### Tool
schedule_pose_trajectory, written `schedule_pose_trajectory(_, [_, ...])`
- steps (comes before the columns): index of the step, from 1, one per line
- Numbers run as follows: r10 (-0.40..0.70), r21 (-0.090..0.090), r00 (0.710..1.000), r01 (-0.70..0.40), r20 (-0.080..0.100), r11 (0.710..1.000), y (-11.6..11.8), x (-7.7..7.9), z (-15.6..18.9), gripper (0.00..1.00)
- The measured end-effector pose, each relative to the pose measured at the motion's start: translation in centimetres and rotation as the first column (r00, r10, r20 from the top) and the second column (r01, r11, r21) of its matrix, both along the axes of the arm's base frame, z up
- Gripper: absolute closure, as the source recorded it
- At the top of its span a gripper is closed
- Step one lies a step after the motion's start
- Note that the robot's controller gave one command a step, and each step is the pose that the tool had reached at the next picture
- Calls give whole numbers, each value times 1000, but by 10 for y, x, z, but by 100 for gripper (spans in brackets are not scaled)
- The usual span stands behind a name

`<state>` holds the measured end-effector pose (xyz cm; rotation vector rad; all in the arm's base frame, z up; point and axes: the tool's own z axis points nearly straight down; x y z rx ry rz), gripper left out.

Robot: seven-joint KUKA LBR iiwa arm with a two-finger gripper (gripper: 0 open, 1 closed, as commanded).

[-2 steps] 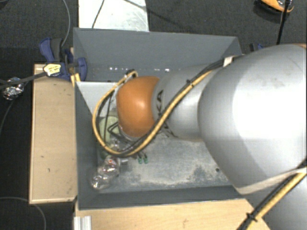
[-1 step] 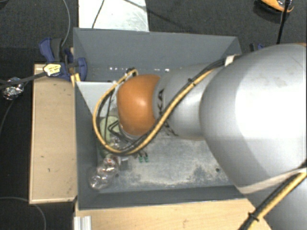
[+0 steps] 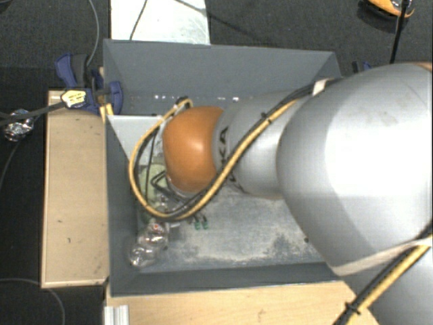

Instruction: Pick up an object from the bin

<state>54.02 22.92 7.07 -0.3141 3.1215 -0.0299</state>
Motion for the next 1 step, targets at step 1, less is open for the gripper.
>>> schedule_pose_trajectory(1, [-1,0,1000,1,0,1000,0,0,0,100])
